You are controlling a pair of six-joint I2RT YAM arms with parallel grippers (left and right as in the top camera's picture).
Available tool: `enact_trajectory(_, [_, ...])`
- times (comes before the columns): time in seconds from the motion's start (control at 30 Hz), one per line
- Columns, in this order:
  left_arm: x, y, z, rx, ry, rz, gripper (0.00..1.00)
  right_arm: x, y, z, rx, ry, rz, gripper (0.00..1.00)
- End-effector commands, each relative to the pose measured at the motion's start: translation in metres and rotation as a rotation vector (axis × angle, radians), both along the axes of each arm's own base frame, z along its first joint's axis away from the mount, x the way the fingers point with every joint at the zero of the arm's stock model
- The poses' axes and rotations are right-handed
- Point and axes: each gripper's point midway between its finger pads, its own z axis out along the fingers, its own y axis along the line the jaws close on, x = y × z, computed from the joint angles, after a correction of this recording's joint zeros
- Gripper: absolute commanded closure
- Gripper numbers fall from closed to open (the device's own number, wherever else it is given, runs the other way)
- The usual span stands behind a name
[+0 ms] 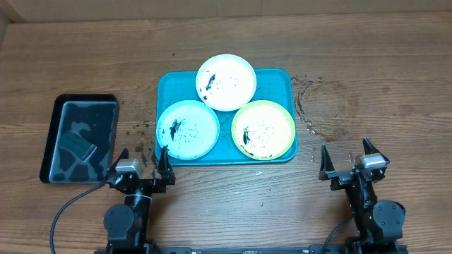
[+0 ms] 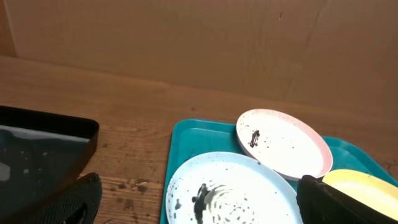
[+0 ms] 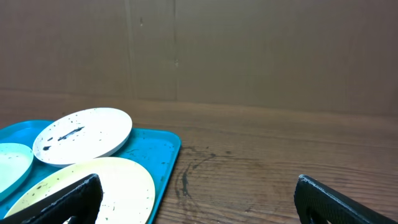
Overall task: Clean dirty plates on tray and stack at the side
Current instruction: 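Move the left gripper toward the black basin with the sponge, then lower the left gripper into the basin and grasp the green sponge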
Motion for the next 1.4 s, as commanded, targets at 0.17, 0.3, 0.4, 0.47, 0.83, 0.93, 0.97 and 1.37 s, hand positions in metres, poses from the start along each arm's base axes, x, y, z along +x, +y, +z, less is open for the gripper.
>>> enact_trajectory(0.17, [-0.005, -0.04, 0.029, -0.32, -0.08, -0.223, 0.0, 0.0, 0.001, -0.003, -0.004, 0.003, 0.007, 0.0])
enact_trajectory(0.3, [-0.009, -0.045, 0.05, -0.368, -0.154, -0.273, 0.0, 0.0, 0.001, -0.003, -0.004, 0.002, 0.007, 0.0])
enact_trajectory(0.4, [-0.013, -0.046, 0.073, -0.334, -0.253, -0.291, 0.0, 0.0, 0.001, -0.003, -0.004, 0.003, 0.007, 0.0])
enact_trajectory(0.47, [-0.018, -0.045, 0.09, -0.28, -0.329, -0.295, 0.0, 0.0, 0.001, -0.003, -0.004, 0.002, 0.007, 0.0])
enact_trajectory(0.83, [-0.027, 0.027, 0.133, -0.217, -0.328, 0.148, 0.0, 0.0, 0.001, -0.003, -0.004, 0.002, 0.007, 0.0])
enact_trajectory(0.93, [-0.038, 0.062, 0.142, -0.182, -0.244, 0.371, 0.0, 0.0, 0.001, -0.003, -0.004, 0.002, 0.007, 0.0])
enact_trajectory(0.97, [-0.038, 0.068, 0.145, -0.161, -0.215, 0.41, 0.0, 0.0, 0.001, -0.003, -0.004, 0.003, 0.007, 0.0])
enact_trajectory(1.37, [0.085, 0.09, 0.158, 0.205, 0.446, 0.434, 0.0, 0.0, 0.001, -0.003, -0.004, 0.003, 0.007, 0.0])
